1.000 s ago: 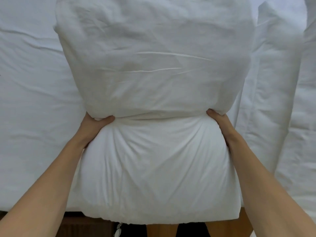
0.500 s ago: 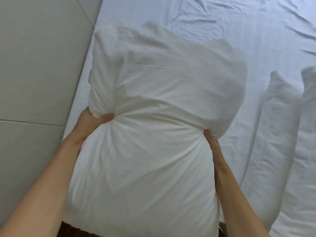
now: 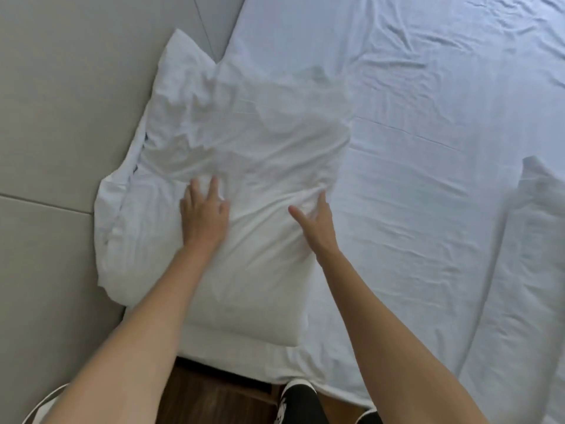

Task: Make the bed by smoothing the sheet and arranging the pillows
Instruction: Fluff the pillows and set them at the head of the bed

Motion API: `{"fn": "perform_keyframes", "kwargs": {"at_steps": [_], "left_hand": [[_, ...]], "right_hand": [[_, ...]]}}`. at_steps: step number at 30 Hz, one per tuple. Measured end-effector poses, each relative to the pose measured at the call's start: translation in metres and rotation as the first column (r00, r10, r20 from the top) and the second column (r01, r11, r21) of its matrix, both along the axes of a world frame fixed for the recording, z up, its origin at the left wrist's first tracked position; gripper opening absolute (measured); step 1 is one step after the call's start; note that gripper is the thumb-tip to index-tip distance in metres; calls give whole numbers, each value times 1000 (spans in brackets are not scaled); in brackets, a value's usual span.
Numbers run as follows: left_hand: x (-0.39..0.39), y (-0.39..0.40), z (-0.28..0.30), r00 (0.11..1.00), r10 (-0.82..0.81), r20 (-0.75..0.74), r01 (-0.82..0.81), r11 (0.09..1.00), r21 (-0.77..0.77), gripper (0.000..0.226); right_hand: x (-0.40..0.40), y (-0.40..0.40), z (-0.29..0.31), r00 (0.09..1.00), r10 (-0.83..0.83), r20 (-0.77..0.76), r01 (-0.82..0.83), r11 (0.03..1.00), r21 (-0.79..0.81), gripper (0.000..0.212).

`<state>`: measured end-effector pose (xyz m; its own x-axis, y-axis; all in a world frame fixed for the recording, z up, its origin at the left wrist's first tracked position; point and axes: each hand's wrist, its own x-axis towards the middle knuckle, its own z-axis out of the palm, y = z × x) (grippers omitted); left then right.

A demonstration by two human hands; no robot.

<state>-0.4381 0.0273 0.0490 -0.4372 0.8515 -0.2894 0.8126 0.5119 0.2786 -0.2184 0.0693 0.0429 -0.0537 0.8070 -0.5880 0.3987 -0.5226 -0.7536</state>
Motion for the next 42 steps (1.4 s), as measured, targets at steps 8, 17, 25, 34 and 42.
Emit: {"fn": "perform_keyframes", "kwargs": {"at_steps": [8, 17, 25, 34, 42], "left_hand": [[54, -51, -16, 993, -79, -86, 76, 996, -39, 62], [114, -116, 7, 996, -31, -82, 13, 977, -215, 67], [302, -129, 33, 955, -247, 166, 290, 899, -328, 63], [599, -147, 42, 801, -429, 418, 553, 797, -242, 67], [770, -108, 33, 696, -227, 681, 441, 884, -156, 101]], "right_hand": [[-3, -67, -3, 775, 432, 461, -517, 853, 72, 80], [102, -116, 41, 725, 469, 504, -536, 844, -15, 73], [301, -136, 66, 825, 236, 513, -326, 941, 90, 77], [610, -178, 66, 756, 23, 654, -154, 978, 143, 81], [818, -181, 50, 722, -258, 642, 234, 964, 124, 103]]}}
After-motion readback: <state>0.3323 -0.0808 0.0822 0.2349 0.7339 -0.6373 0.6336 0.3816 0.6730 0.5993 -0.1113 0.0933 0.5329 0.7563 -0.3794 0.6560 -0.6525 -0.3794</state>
